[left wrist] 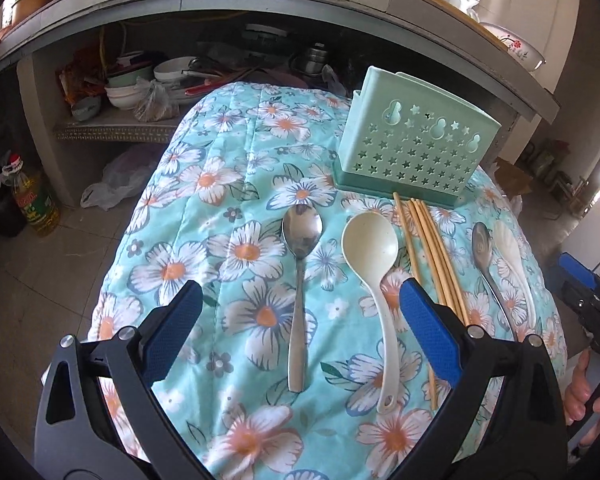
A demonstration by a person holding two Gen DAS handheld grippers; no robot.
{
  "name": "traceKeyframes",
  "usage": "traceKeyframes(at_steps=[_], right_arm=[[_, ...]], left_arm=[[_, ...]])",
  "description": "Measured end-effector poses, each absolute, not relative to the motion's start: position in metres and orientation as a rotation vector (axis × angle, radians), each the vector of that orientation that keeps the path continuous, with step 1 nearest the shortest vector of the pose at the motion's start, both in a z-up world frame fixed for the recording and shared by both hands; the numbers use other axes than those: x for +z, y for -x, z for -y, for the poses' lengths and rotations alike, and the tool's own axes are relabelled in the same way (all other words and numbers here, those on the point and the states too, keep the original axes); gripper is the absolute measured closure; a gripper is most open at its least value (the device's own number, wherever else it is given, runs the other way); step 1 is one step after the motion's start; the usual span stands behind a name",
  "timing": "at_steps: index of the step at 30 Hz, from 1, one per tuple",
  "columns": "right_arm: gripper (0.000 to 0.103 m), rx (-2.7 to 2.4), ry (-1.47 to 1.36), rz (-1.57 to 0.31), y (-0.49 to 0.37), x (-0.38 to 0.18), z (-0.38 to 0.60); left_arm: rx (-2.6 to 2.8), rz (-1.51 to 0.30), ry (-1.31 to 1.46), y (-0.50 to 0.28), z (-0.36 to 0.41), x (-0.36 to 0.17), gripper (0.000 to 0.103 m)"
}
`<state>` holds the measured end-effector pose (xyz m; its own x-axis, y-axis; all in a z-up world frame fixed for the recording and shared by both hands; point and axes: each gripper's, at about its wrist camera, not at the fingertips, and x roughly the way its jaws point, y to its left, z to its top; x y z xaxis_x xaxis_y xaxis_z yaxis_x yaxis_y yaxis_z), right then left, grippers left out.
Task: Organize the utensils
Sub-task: 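Grasp the white plastic spoon with the right tool while the left tool grasps a metal spoon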
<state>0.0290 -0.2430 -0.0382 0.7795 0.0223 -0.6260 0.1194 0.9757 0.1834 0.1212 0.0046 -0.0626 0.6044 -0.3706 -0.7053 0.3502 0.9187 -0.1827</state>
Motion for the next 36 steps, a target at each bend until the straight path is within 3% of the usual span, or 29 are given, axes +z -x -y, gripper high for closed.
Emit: traceKeyframes(at_steps=[7, 9, 11, 12, 16, 28, 31, 36], right_arm=[[0.031, 0.163, -0.295, -0.749, -0.08, -0.042, 0.231], [0.042, 0.219, -0.312, -0.795, -0.099, -0.047, 0.228], [0.046, 0.255, -0.303, -0.842, -0.117, -0.054, 0.223], [0.05, 0.281, -0.3, -0.863, -0.126, -0.057, 0.22], [0.055, 0.362, -0.275, -0.938, -0.154, -0.074, 0.209], [0.069, 0.454, -0.187, -1.06, -0.204, -0.105, 0.191], [0.076, 0.466, -0.189, -1.081, -0.21, -0.11, 0.191], [0.094, 0.482, -0.184, -1.088, -0.212, -0.113, 0.19]], left_arm=[[-0.447, -0.772, -0.111, -0.165, -0.005, -0.062, 0.008], [-0.476, -0.764, -0.151, -0.176, -0.004, -0.064, 0.009], [-0.534, -0.764, -0.171, -0.184, 0.0, -0.066, 0.019], [-0.563, -0.773, -0.178, -0.19, 0.002, -0.068, 0.029], [-0.659, -0.84, -0.158, -0.213, 0.008, -0.08, 0.045], [-0.832, -0.965, -0.215, -0.25, 0.027, -0.114, 0.074], [-0.86, -0.973, -0.208, -0.252, 0.027, -0.114, 0.08], [-0.897, -0.978, -0.251, -0.25, 0.031, -0.112, 0.088]])
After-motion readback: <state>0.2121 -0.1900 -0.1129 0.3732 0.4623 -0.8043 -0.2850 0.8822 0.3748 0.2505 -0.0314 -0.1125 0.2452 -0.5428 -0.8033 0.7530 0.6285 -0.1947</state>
